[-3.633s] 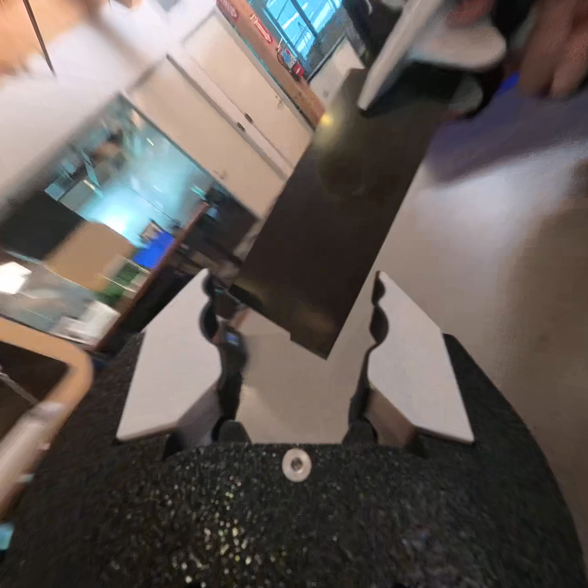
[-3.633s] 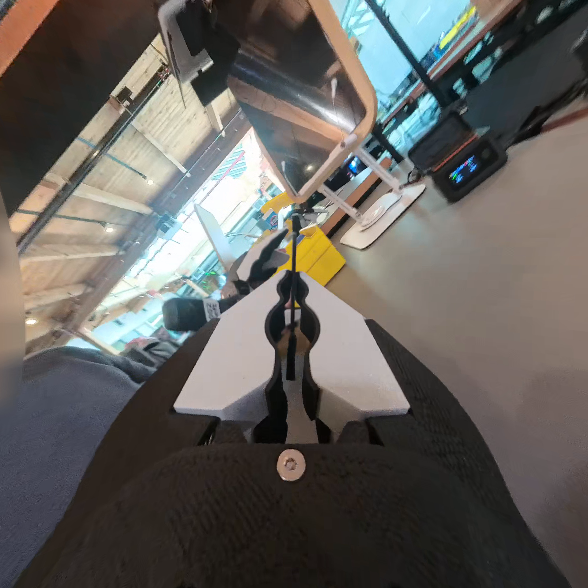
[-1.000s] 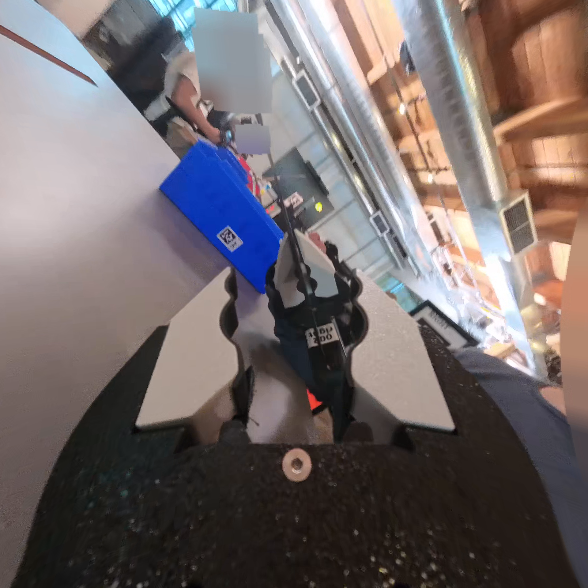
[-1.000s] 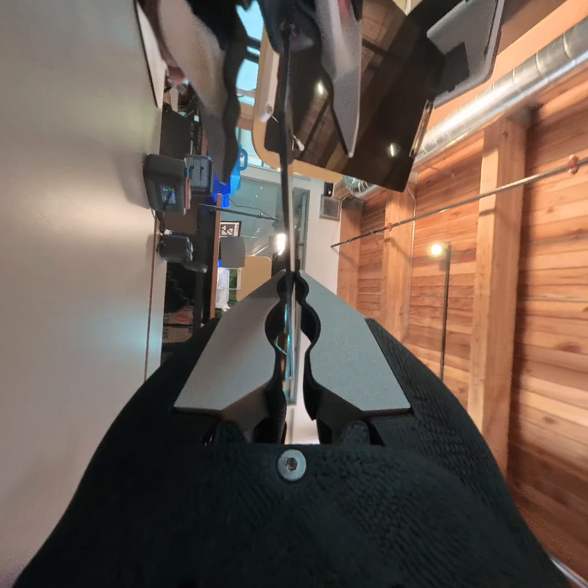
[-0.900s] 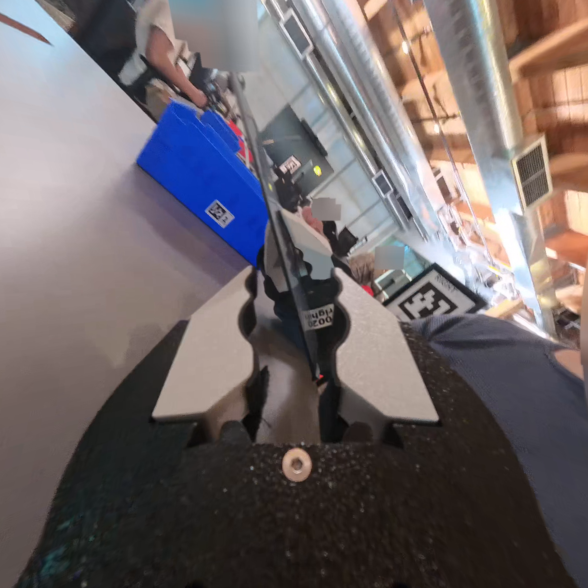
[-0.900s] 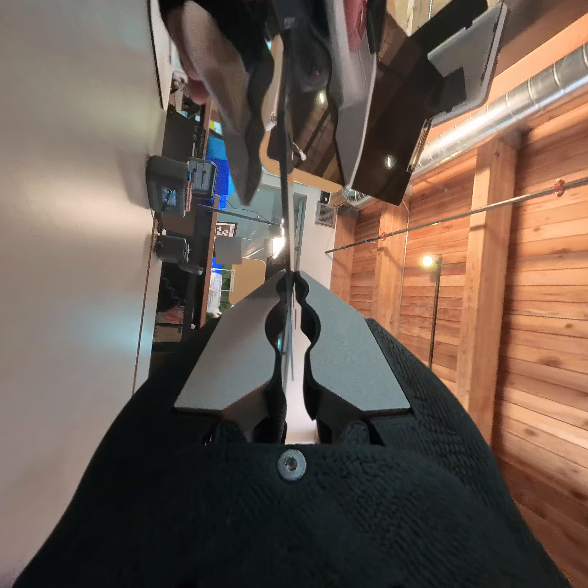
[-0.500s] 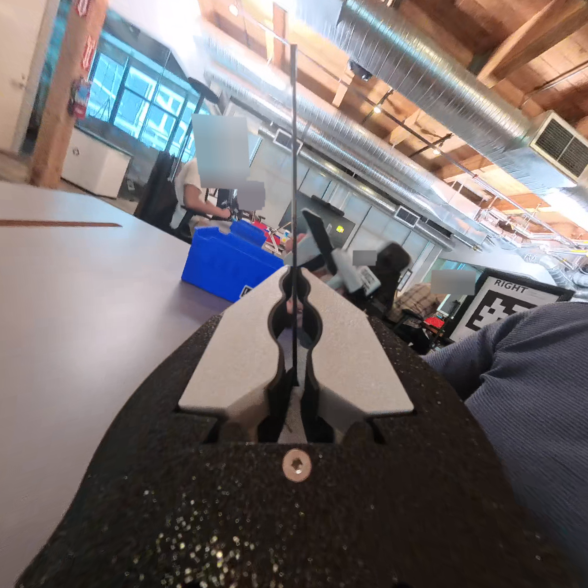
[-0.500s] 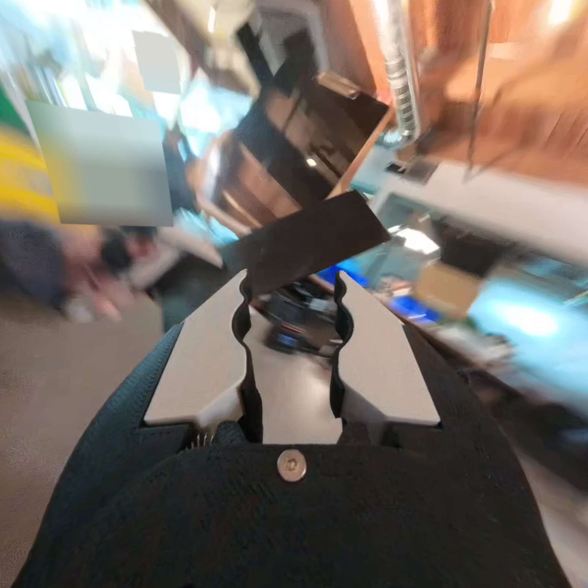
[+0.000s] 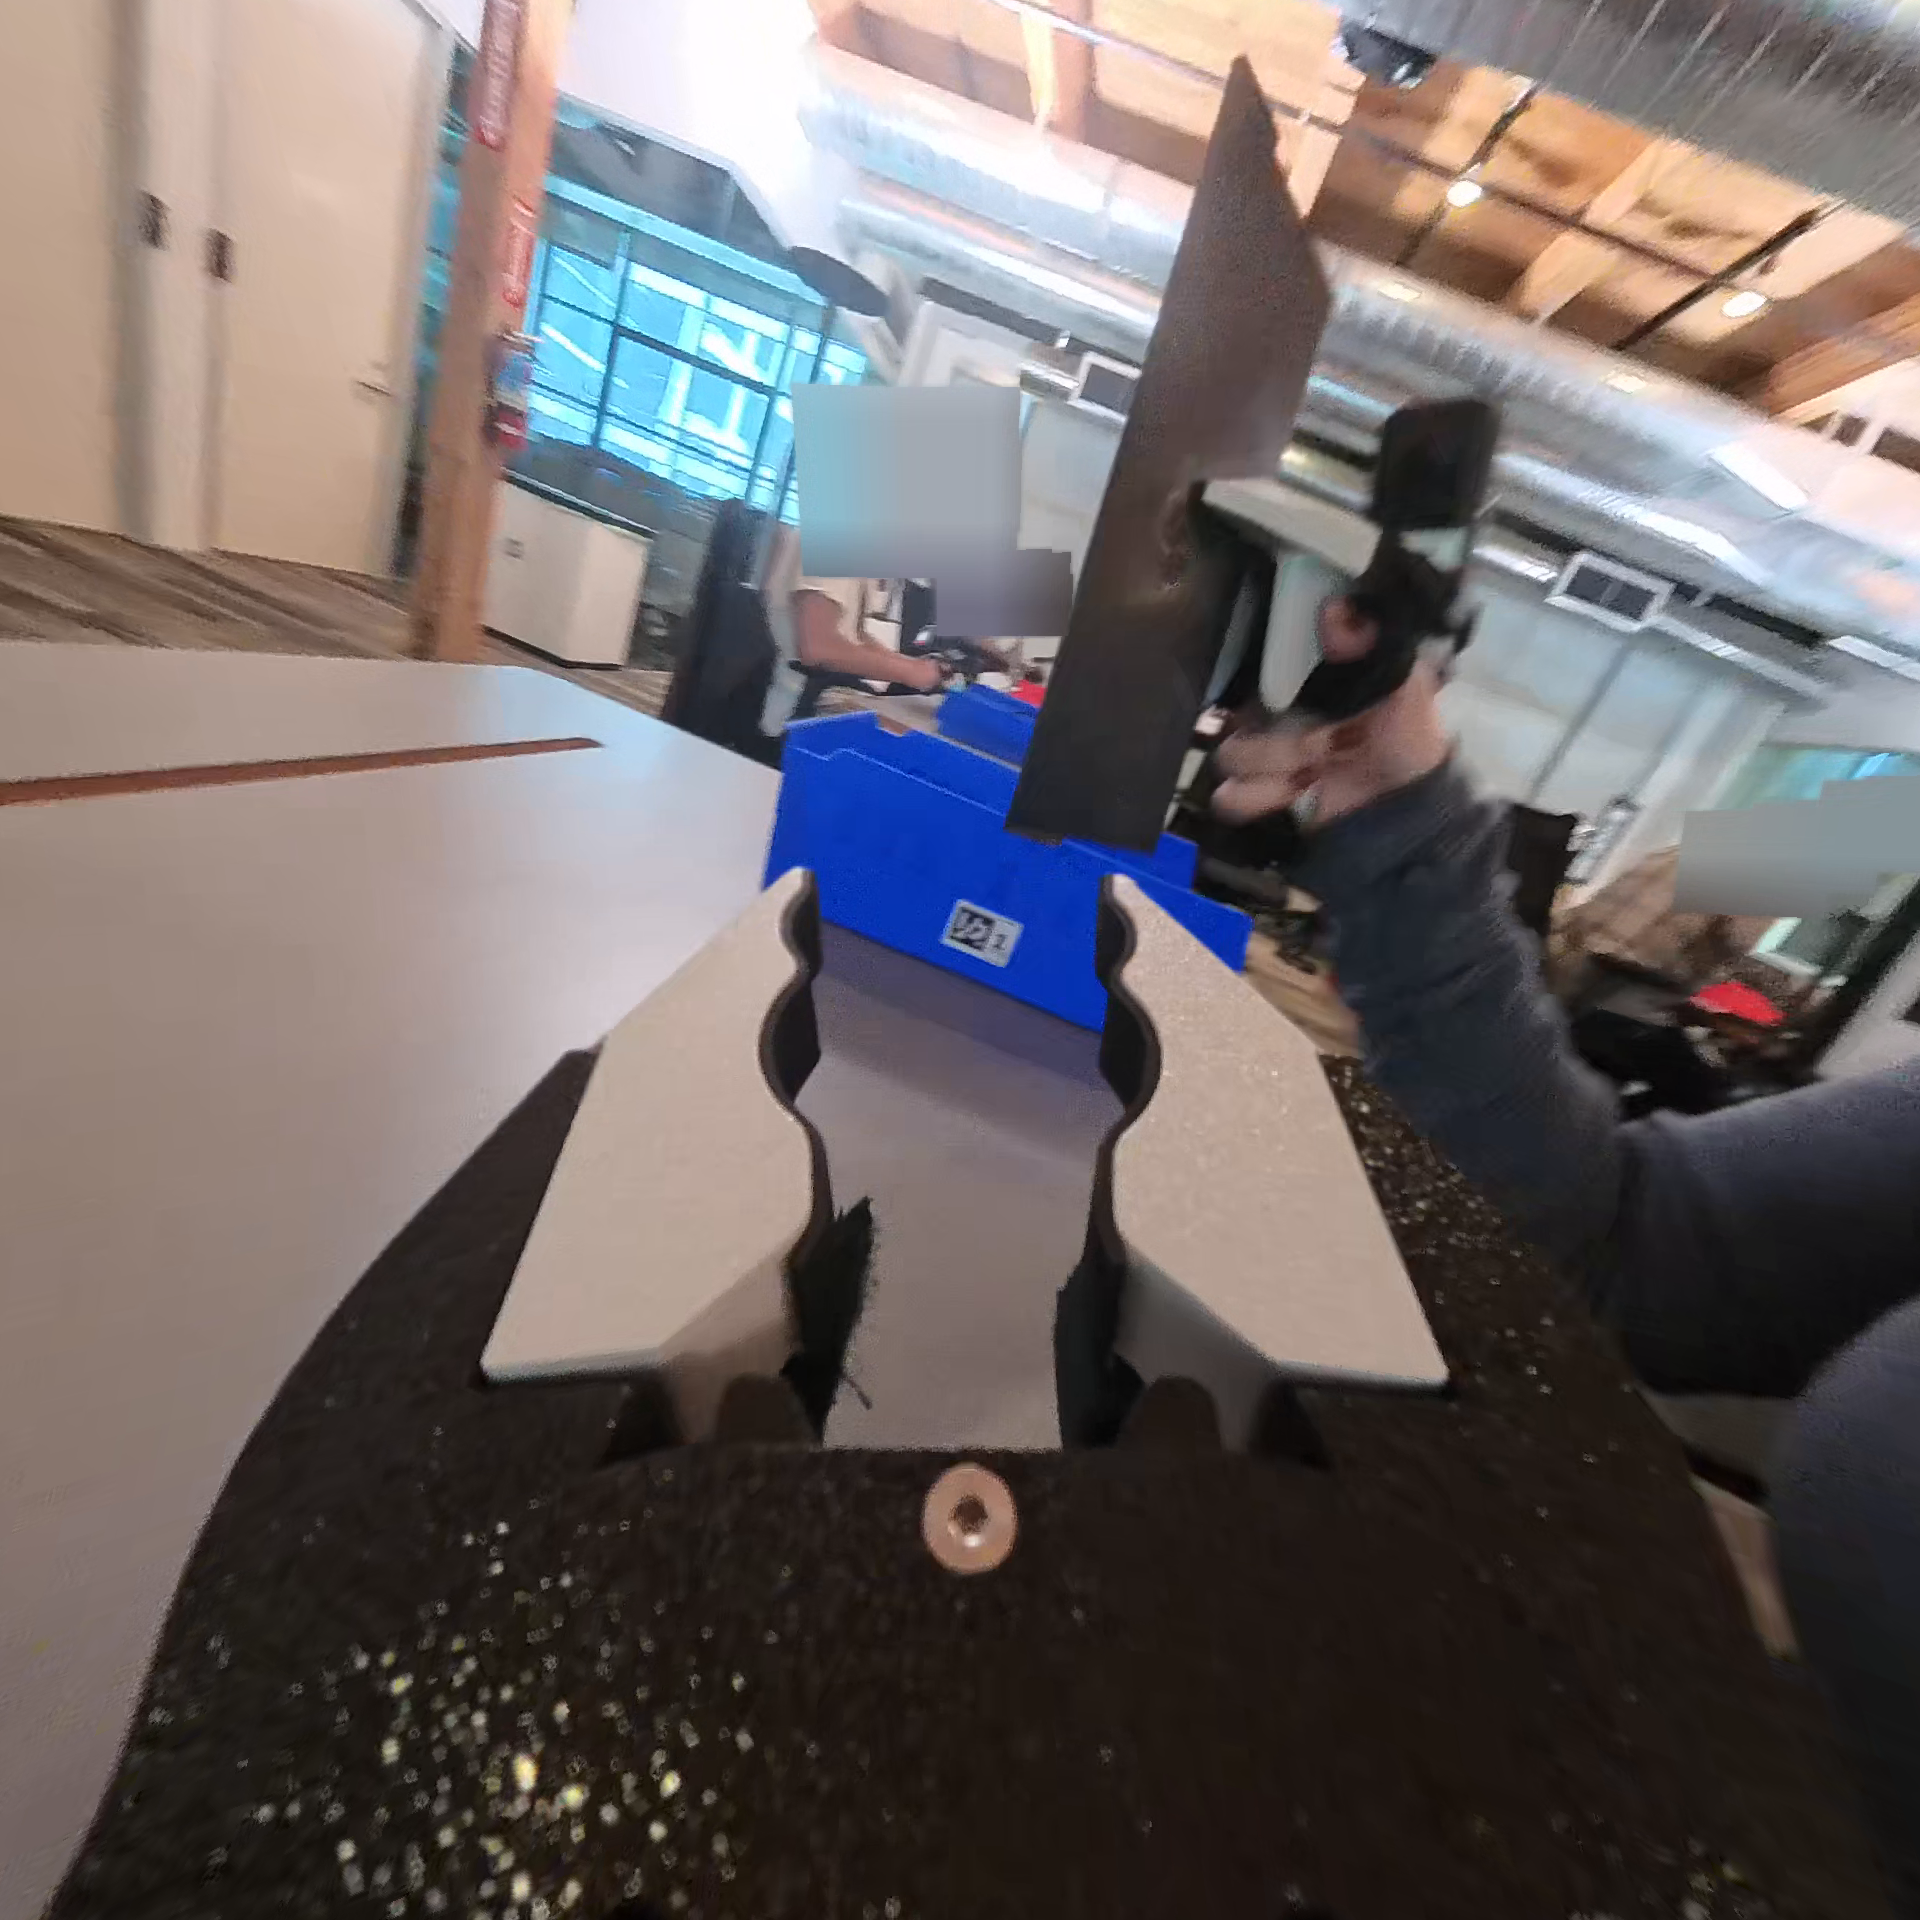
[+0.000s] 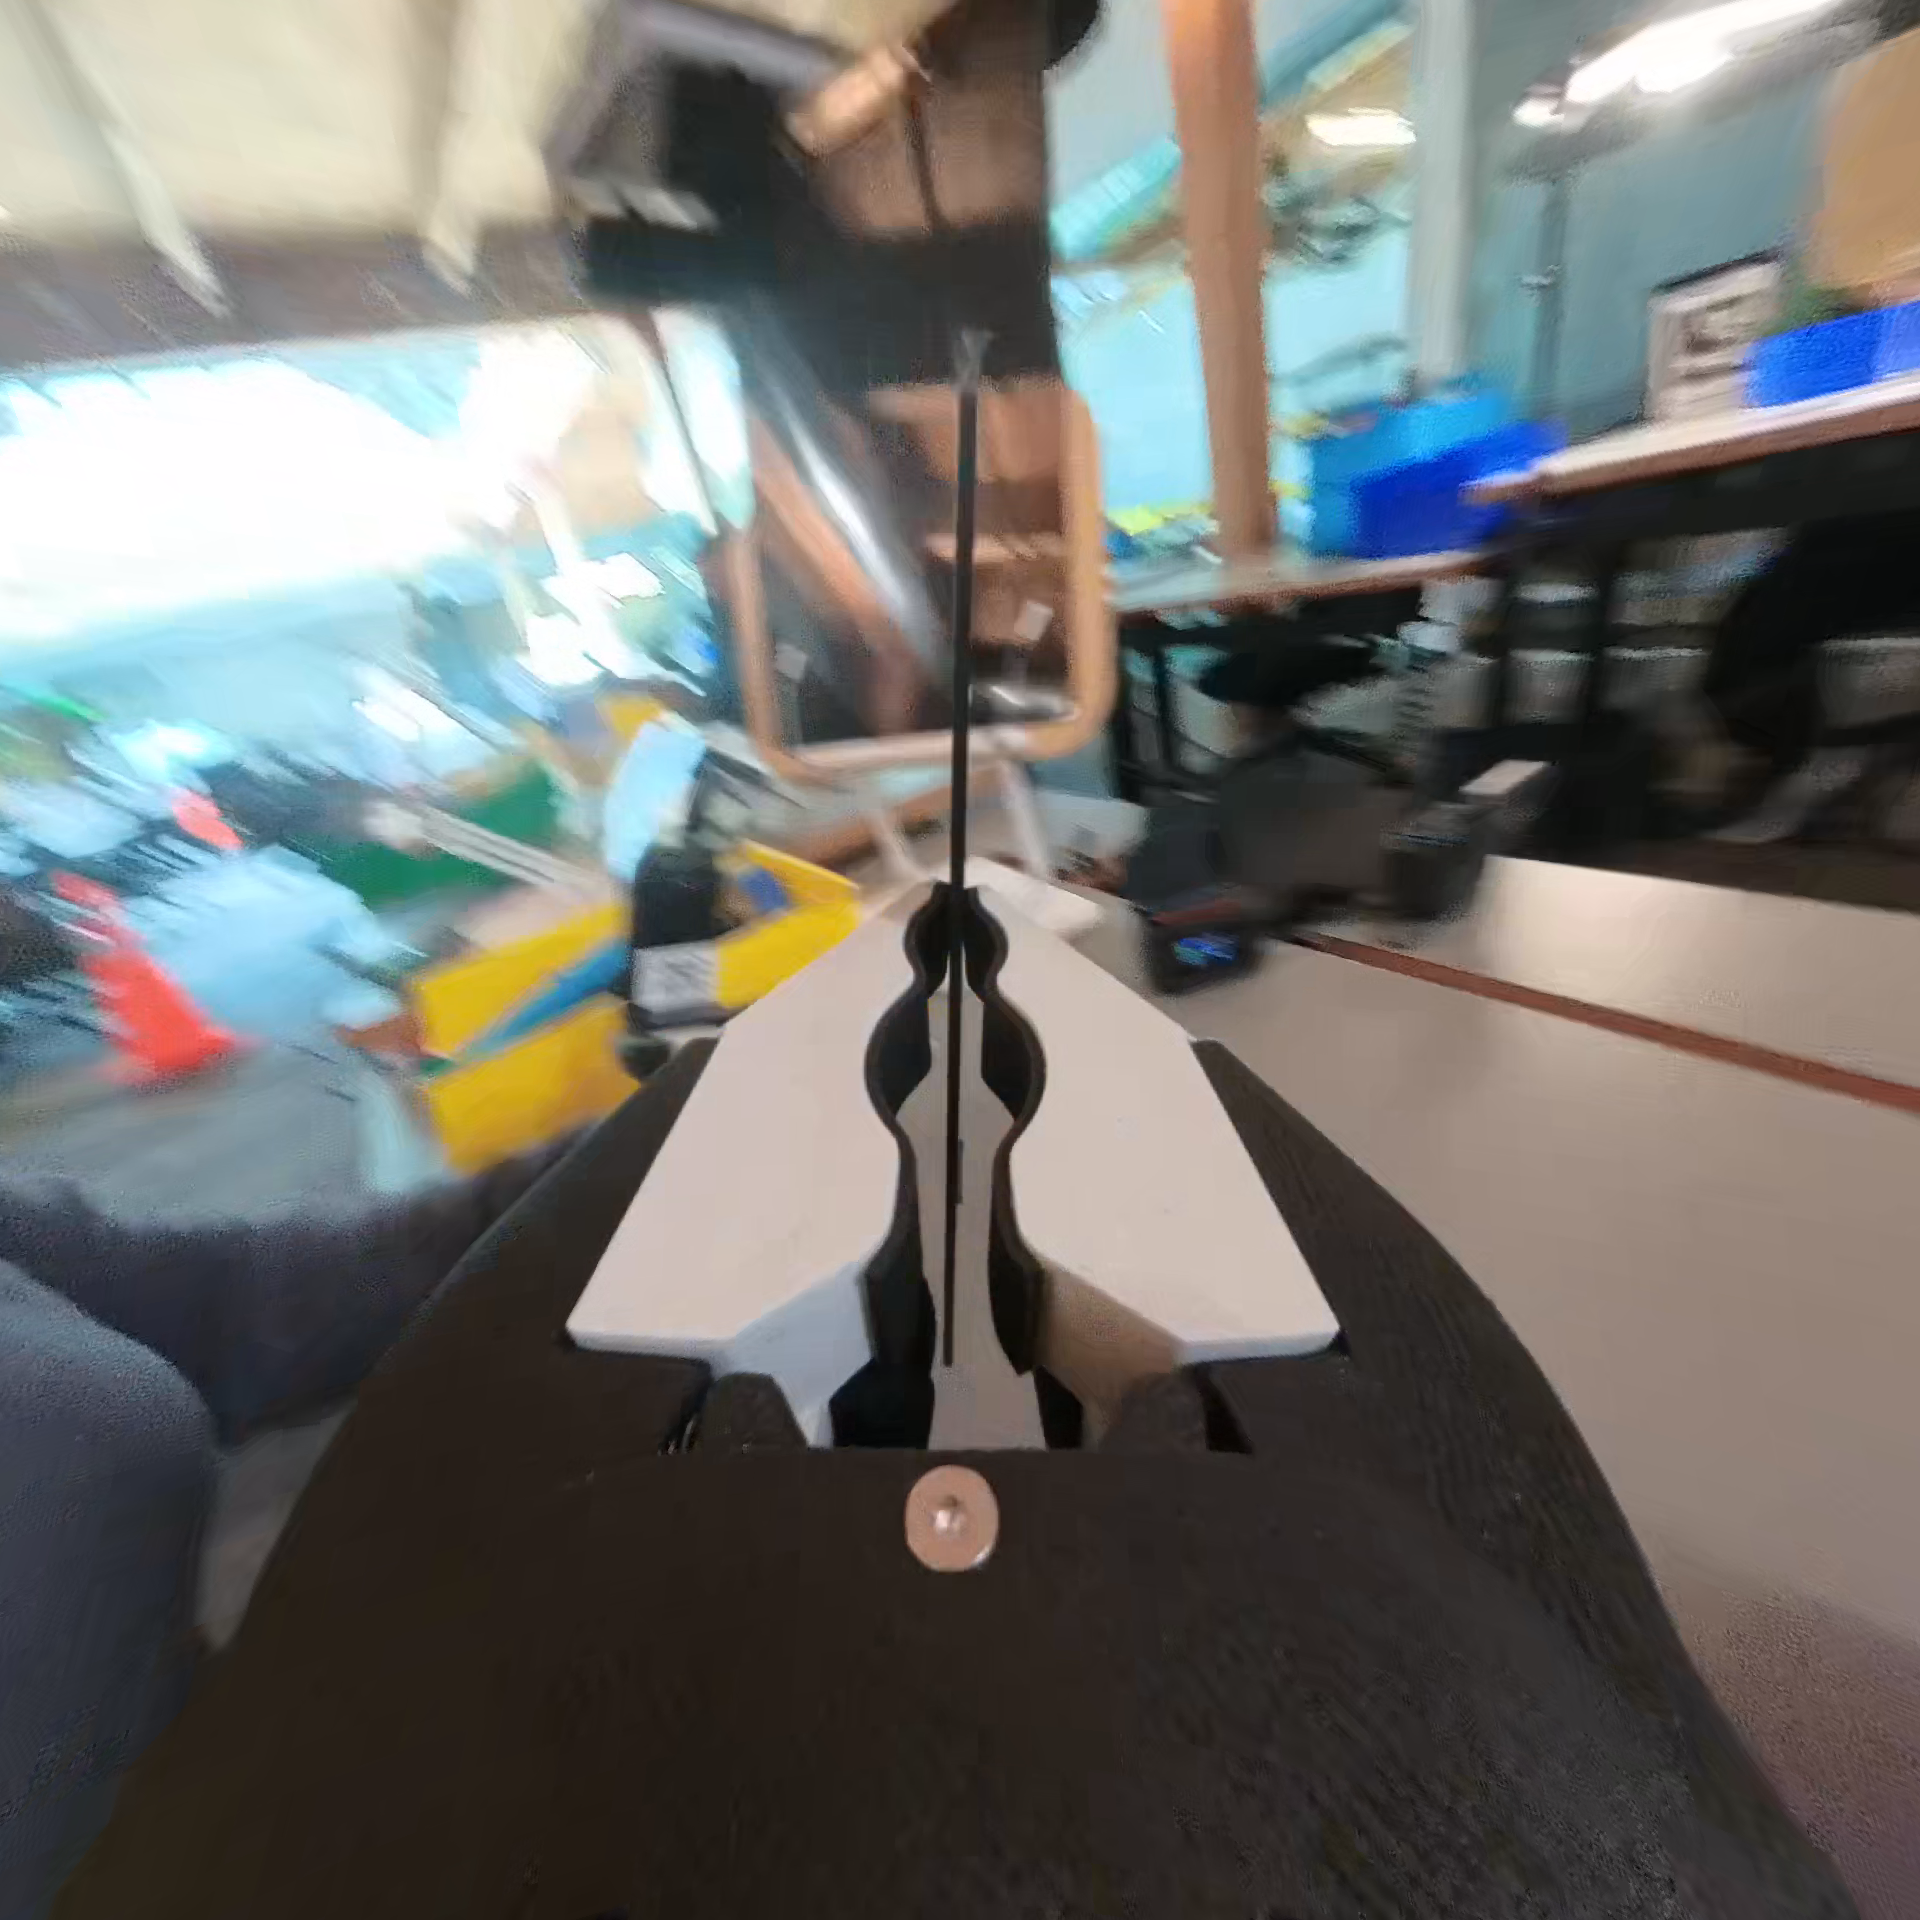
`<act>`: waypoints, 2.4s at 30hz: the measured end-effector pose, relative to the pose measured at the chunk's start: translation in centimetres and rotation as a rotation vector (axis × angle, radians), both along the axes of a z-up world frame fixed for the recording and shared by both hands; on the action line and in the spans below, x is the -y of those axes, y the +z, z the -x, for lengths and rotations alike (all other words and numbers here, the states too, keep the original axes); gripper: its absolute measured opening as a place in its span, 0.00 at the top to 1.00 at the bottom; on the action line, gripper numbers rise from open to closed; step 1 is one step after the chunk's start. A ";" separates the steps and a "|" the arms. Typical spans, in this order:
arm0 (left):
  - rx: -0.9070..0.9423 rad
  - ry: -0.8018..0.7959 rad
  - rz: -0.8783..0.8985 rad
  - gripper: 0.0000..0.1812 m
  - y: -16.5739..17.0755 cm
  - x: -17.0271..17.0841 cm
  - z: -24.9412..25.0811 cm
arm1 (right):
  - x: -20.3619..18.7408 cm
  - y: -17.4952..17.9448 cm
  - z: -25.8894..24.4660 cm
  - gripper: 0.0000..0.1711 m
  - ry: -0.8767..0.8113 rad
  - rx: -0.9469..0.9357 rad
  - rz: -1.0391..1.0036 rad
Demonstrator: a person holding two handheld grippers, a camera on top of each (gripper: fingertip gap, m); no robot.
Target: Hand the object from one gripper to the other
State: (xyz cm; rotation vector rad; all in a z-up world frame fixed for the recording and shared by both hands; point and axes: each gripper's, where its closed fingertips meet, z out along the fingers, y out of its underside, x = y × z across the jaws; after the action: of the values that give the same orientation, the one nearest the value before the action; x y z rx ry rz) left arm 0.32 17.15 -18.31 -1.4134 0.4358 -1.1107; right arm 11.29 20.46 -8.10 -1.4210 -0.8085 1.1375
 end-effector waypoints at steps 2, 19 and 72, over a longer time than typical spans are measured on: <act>-0.037 0.058 -0.023 0.74 0.0 -0.4 0.6 | -2.8 0.5 -4.8 1.00 -0.208 0.278 -0.032; -0.118 0.124 0.000 0.79 -0.8 -1.0 1.1 | -9.1 -18.6 -18.6 0.99 -0.062 0.893 1.023; -0.767 1.326 0.659 0.83 -0.2 20.7 33.9 | -5.5 -11.9 9.0 0.78 -0.519 0.167 -0.562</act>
State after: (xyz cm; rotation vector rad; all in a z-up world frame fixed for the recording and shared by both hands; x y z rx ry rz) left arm -33.54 -3.55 -18.50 -2.1330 -0.4163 0.4584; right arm 2.25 25.93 -19.98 -1.1525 -0.7382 0.3561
